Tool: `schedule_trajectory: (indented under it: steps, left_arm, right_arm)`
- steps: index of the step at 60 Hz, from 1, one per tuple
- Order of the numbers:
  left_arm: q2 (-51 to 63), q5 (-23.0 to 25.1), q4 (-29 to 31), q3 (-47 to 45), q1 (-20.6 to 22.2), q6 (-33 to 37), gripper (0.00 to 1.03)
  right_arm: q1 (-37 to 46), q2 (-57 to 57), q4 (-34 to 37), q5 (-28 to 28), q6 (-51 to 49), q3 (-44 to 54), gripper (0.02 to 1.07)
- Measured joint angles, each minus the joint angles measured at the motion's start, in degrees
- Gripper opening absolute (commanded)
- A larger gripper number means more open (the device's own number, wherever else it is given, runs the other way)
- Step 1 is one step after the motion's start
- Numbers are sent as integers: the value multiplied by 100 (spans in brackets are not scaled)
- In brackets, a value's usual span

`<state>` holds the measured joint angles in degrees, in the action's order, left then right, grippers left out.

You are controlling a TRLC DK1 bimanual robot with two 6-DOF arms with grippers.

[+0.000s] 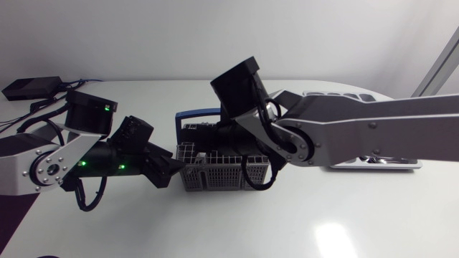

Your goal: Unload the cutlery basket into the drawer organizer.

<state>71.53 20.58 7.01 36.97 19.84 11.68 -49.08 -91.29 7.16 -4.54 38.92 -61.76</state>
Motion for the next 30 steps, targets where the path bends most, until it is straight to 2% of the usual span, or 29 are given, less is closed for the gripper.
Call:
schedule_trajectory:
  steps: [8,21,30]
  left_arm:
    - [11,0,-4,98,-39,-4,66]
    - [531,-271,-398,210,-72,-87,66]
    - [745,-260,-485,254,-72,-116,66]
  right_arm:
    - [-4,-2,35,-2,0,-4,47]
    - [-37,-74,35,0,0,-4,47]
    - [-37,-109,35,2,0,-7,47]
